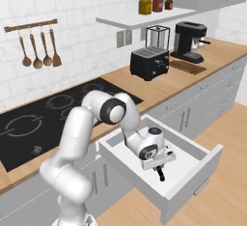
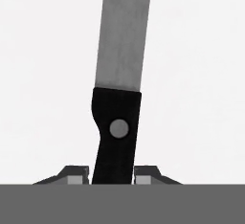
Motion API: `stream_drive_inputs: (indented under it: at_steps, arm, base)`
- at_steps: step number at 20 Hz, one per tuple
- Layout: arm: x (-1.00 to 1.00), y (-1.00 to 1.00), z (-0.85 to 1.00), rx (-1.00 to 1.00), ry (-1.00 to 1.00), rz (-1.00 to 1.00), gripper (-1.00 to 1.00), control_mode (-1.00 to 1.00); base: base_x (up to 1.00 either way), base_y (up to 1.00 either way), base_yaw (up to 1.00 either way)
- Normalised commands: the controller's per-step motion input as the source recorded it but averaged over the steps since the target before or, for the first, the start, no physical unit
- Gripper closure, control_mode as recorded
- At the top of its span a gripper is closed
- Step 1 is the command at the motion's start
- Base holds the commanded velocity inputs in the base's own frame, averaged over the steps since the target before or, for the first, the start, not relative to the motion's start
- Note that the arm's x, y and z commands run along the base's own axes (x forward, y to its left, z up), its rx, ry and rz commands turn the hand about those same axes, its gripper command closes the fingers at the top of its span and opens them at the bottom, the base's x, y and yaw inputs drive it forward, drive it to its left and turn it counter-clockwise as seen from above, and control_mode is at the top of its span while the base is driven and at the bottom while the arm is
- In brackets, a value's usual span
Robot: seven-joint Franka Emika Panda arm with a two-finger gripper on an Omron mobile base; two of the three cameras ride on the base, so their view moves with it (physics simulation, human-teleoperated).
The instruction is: Pick up the knife from the drawer and place it on the cutting board. Then place the meat from the plate to the cutting board.
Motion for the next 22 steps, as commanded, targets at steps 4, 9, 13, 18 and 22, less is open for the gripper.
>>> stream_drive_inputs:
  at_steps: [4, 9, 13, 18, 22]
  arm:
    - [0.20, -0.02, 0.17, 0.06, 0.01, 0.00, 1.00, -1.00]
    - [0.03, 0.00, 0.94, 0.08, -0.01, 0.00, 1.00, -1.00]
    - [-0.05, 0.07, 1.00, 0.05, 0.00, 0.00, 1.00, -1.00]
    - [-0.54, 0.40, 1.00, 0.01, 0.00, -0.01, 1.00, -1.00]
    - [-0.76, 0.69, 1.00, 0.00, -0.04, -0.12, 1.00, -1.00]
  base:
    - [0.00, 0.00, 0.00]
    - [0.00, 0.00, 0.00]
    - [0.00, 0.00, 0.00]
    - [0.00, 0.00, 0.00]
    - [0.00, 0.00, 0.00]
